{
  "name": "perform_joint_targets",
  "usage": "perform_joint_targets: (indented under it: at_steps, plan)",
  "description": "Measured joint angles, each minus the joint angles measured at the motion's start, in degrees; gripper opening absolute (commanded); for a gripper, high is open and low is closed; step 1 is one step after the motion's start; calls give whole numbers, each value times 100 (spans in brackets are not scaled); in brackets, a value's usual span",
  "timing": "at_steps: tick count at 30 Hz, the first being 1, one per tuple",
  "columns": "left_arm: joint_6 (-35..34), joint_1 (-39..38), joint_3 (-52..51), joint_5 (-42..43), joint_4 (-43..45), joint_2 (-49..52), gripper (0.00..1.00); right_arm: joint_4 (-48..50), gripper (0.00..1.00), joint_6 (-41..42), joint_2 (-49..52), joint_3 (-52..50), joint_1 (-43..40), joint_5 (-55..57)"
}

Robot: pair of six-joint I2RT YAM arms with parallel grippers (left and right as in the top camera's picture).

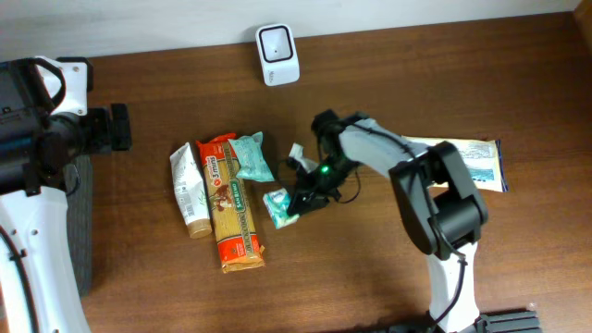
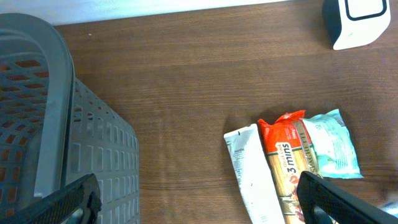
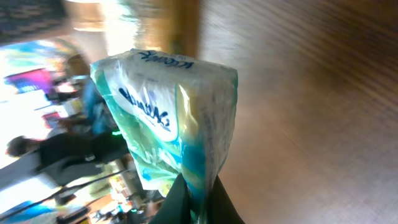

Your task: Scan the item barcode

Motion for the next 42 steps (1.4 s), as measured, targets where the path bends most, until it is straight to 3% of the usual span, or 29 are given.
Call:
perform_joint_targets:
  at_steps: [10,22,27,31,36,42]
  plan:
    - [0,0,0,0,0,0,99,-181,4,-1034,-1108,203,-914,-2750]
    - [0,0,0,0,0,0,99,-393,4,-345,-2157,358,-2157,-3174]
    - [0,0,0,0,0,0,99,-389,4,-223,-2531,435,-2238,-3187]
    - [0,0,0,0,0,0,99,-516,4,450,-2557,1231,-2116,-1606]
    - [0,0,0,2,0,0,99,-1316,4,1056,-2463,3123,-1121,1869]
    - [0,0,0,0,-2,0,99,-1818,4,1141,-1012,5729,-227,4964]
